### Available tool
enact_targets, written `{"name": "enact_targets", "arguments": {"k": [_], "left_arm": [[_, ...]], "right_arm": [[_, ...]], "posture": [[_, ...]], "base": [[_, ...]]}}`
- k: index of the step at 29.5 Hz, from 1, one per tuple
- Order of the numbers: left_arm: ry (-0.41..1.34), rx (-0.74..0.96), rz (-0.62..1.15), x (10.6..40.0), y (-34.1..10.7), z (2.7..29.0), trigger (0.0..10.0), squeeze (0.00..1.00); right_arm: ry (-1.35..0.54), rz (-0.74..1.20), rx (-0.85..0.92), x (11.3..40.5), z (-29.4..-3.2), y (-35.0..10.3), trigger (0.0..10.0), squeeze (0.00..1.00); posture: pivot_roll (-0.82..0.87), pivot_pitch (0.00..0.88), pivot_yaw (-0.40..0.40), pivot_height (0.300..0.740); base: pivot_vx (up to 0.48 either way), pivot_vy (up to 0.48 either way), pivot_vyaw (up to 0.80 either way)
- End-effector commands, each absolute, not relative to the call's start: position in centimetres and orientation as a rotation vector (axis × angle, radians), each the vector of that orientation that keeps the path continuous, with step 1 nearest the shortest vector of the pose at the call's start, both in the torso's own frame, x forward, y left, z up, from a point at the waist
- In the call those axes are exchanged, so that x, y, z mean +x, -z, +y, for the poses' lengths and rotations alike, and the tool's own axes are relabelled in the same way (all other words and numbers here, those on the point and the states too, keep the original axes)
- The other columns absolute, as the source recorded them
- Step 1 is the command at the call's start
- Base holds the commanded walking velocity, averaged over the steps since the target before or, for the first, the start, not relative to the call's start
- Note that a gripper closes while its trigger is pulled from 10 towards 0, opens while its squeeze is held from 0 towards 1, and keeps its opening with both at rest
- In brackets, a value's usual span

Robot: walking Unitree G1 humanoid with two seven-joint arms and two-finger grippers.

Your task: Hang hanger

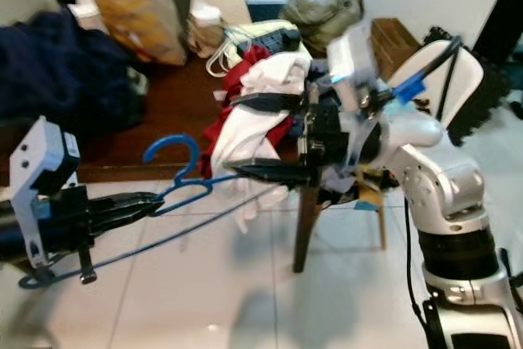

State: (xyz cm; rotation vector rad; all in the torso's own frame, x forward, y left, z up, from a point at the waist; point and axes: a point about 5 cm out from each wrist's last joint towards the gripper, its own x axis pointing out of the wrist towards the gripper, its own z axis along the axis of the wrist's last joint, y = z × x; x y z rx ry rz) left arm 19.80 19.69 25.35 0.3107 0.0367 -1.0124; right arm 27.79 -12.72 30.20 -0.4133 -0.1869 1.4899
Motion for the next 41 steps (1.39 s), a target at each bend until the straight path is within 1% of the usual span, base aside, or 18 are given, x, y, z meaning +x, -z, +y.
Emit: {"name": "enact_targets", "arguments": {"k": [1,2,4,6,7,9,10,12,16,17,21,22,24,31,32,34,38,41], "left_arm": [[1.100,0.329,0.053,19.3,-25.0,19.4,10.0,0.00],[1.114,0.332,0.054,19.2,-24.9,19.4,10.0,0.00],[1.109,0.351,0.064,19.5,-24.7,20.0,10.0,0.00],[1.090,0.372,0.067,19.9,-24.6,20.3,10.0,0.00],[1.090,0.372,0.067,19.9,-24.6,20.3,10.0,0.00],[0.976,0.421,0.005,21.3,-24.4,20.9,10.0,0.00],[0.976,0.421,0.005,21.3,-24.4,20.9,10.0,0.00],[0.914,0.429,-0.033,22.3,-24.0,21.0,10.0,0.00],[0.898,0.465,-0.056,22.9,-23.1,21.1,10.0,0.00],[0.897,0.485,-0.067,23.0,-22.8,21.1,10.0,0.00],[0.927,0.441,-0.048,23.1,-22.2,21.0,10.0,0.00],[0.927,0.441,-0.048,23.1,-22.2,21.0,10.0,0.00],[1.049,0.336,-0.058,22.5,-22.4,20.4,10.0,0.00],[1.087,0.322,-0.057,22.4,-22.3,20.2,10.0,0.00],[1.128,0.309,-0.066,22.3,-22.3,20.1,10.0,0.00],[1.164,0.307,-0.073,22.2,-22.3,20.0,10.0,0.00],[1.197,0.315,-0.068,22.0,-22.4,19.8,10.0,0.00],[1.218,0.308,-0.071,21.9,-22.6,19.6,10.0,0.00]], "right_arm": [[-1.430,-0.136,-0.497,28.5,-12.8,-29.1,10.0,0.00],[-1.407,-0.134,-0.505,28.8,-12.9,-29.0,10.0,0.00],[-1.295,-0.108,-0.517,30.2,-13.4,-28.9,10.0,0.00],[-1.278,-0.094,-0.518,30.5,-13.5,-28.8,10.0,0.00],[-1.278,-0.094,-0.518,30.5,-13.5,-28.8,10.0,0.00],[-1.272,-0.055,-0.498,30.6,-13.9,-28.3,10.0,0.00],[-1.272,-0.055,-0.498,30.6,-13.9,-28.3,10.0,0.00],[-1.283,-0.022,-0.495,30.4,-14.1,-27.7,10.0,0.00],[-1.314,0.028,-0.521,30.0,-14.5,-27.0,10.0,0.00],[-1.326,0.048,-0.532,29.9,-14.8,-26.7,10.0,0.00],[-1.309,0.131,-0.581,30.0,-16.5,-26.2,10.0,0.00],[-1.309,0.131,-0.581,30.0,-16.5,-26.2,10.0,0.00],[-1.311,0.149,-0.585,29.9,-17.1,-26.4,10.0,0.00],[-1.353,0.130,-0.559,29.5,-16.5,-26.6,10.0,0.00],[-1.401,0.094,-0.533,29.0,-15.5,-26.7,10.0,0.00],[-1.430,0.059,-0.516,28.8,-14.7,-26.8,10.0,0.00],[-1.452,0.013,-0.506,28.6,-13.9,-27.0,10.0,0.00],[-1.499,0.012,-0.503,28.1,-13.2,-26.8,10.0,0.00]], "posture": [[-0.01,0.104,-0.024,0.740],[-0.01,0.104,-0.024,0.740],[-0.01,0.101,-0.024,0.740],[-0.01,0.101,-0.021,0.740],[-0.01,0.101,-0.021,0.740],[-0.01,0.101,-0.019,0.740],[-0.01,0.101,-0.019,0.740],[-0.02,0.101,-0.017,0.740],[-0.02,0.102,-0.017,0.740],[-0.02,0.102,-0.017,0.740],[-0.02,0.101,-0.016,0.740],[-0.02,0.101,-0.016,0.740],[-0.02,0.103,-0.018,0.740],[-0.02,0.104,-0.017,0.740],[-0.02,0.105,-0.017,0.740],[-0.02,0.105,-0.017,0.740],[-0.02,0.103,-0.017,0.740],[-0.02,0.103,-0.018,0.740]], "base": [[0.000,0.000,0.00],[0.000,0.000,0.00],[0.000,0.000,0.00],[0.000,0.000,0.00],[0.000,0.000,0.00],[0.000,0.000,-0.71],[0.000,0.000,-0.71],[0.000,0.000,-0.72],[0.000,0.000,-0.72],[0.000,0.000,-0.72],[0.000,0.000,-0.72],[0.000,0.000,-0.71],[0.000,0.000,-0.73],[0.000,0.000,-0.73],[0.000,0.000,-0.73],[0.000,0.000,-0.73],[0.000,0.000,-0.58],[0.000,0.000,0.00]]}}
